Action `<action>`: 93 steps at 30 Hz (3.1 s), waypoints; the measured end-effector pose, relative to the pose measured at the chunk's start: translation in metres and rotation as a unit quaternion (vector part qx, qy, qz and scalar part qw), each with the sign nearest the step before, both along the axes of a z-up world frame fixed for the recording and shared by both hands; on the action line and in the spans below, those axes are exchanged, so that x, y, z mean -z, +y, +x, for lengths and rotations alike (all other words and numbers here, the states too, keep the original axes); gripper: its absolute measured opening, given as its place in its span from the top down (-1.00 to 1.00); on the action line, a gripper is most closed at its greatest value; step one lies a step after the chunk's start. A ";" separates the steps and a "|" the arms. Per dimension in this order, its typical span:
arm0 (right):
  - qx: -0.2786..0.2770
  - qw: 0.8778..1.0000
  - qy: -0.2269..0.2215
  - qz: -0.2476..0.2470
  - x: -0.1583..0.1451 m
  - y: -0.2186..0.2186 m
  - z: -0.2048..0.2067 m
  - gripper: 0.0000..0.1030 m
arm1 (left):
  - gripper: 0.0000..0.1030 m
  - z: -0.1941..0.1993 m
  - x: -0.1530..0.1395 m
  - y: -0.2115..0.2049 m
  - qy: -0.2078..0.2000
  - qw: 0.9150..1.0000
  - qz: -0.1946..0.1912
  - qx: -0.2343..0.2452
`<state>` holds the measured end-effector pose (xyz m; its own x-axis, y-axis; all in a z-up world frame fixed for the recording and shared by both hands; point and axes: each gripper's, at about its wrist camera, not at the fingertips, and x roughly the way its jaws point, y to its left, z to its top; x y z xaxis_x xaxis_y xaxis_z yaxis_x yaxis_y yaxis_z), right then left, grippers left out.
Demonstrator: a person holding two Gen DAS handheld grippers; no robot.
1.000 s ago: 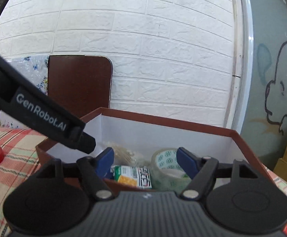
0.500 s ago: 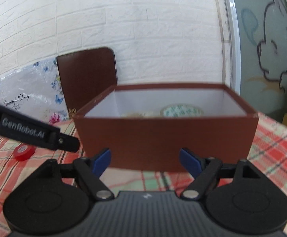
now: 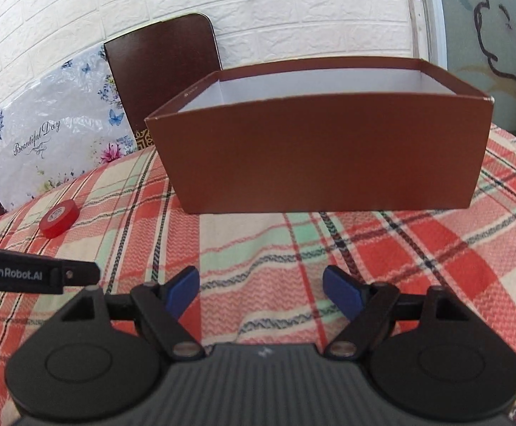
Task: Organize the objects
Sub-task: 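Withdraw the left gripper from the box toward the red tape roll, then pick up the red tape roll with the right gripper, set it near the left gripper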
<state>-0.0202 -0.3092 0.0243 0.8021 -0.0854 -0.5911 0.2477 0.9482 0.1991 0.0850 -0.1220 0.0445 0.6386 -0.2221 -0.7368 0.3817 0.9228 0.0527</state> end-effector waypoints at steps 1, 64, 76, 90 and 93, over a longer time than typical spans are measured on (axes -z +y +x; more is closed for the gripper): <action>0.003 1.000 0.003 0.005 0.001 -0.002 0.000 -0.55 | -0.27 0.000 0.002 0.002 0.002 1.000 0.001 -0.003; -0.134 0.986 0.044 -0.087 0.006 0.103 0.033 -0.72 | -0.87 0.023 0.034 0.125 -0.030 0.991 0.002 -0.127; -0.203 0.971 0.051 -0.115 0.005 0.167 0.064 -0.72 | -1.00 0.041 0.039 0.180 -0.062 0.983 0.013 -0.172; -0.230 0.964 0.027 -0.133 0.008 0.212 0.148 -0.81 | -1.00 0.052 0.046 0.225 -0.084 0.970 -0.039 -0.223; -0.240 0.961 0.017 -0.139 0.008 0.227 0.161 -0.86 | -1.00 0.051 0.046 0.225 -0.088 0.970 -0.040 -0.225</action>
<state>0.1412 -0.0827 0.0158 0.7688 0.1313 -0.6258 -0.2301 0.9699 -0.0792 0.1362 0.1034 -0.0018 0.7985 0.0563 -0.5994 -0.0681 0.9977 0.0030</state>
